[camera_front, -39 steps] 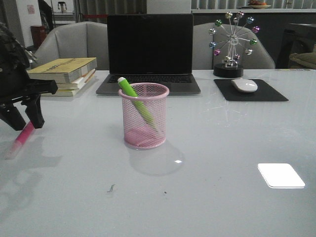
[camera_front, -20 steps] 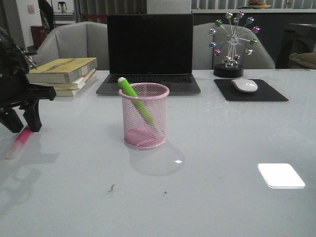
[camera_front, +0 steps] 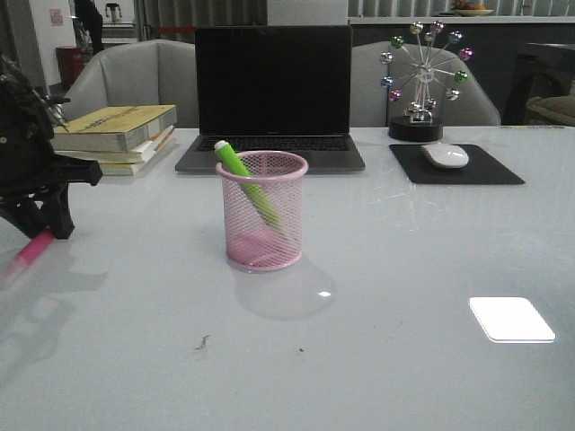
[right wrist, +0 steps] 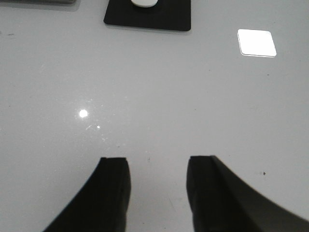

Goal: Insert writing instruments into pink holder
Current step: 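Lift the pink marker upright and carry it toward the holder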

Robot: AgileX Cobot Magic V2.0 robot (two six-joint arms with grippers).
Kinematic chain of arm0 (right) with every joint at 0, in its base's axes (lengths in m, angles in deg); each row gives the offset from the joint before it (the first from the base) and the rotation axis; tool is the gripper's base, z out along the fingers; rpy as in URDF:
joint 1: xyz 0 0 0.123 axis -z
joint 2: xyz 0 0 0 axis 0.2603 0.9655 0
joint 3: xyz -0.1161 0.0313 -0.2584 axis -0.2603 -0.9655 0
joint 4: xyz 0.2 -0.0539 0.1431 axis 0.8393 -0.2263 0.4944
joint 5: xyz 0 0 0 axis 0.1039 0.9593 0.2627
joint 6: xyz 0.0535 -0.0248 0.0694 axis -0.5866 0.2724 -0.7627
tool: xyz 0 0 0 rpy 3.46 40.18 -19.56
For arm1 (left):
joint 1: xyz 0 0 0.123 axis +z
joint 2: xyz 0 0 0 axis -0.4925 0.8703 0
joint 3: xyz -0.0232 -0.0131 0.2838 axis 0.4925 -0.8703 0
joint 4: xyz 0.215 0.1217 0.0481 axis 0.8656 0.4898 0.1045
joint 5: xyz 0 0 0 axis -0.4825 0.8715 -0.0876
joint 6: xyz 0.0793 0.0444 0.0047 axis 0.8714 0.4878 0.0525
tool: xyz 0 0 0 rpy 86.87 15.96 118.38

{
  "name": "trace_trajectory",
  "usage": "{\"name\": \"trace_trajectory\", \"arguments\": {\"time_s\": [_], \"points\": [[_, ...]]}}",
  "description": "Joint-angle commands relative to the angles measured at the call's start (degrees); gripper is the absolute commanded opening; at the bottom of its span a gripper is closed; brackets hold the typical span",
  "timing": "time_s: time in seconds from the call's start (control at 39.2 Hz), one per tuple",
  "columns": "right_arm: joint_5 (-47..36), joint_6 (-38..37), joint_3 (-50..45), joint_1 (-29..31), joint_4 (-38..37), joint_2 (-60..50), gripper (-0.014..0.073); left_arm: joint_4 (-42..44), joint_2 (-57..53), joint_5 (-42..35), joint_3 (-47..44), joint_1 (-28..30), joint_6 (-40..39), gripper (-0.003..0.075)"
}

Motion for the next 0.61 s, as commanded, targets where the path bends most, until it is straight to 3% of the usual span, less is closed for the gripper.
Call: {"name": "trace_trajectory", "arguments": {"time_s": [0.0, 0.33, 0.59], "points": [[-3.91, 0.61, 1.58, 0.35, -0.42, -0.78, 0.0404, -0.15, -0.84, 5.05, 0.07, -0.31, -0.27, 0.0088], [-3.91, 0.61, 1.58, 0.35, -0.42, -0.78, 0.0404, -0.78, -3.09, 1.47, 0.07, -2.12, -0.27, 0.0099], [-3.91, 0.61, 1.58, 0.35, -0.42, -0.78, 0.0404, -0.68, -13.53, -15.32, 0.07, -8.46, 1.15, 0.0099]]}}
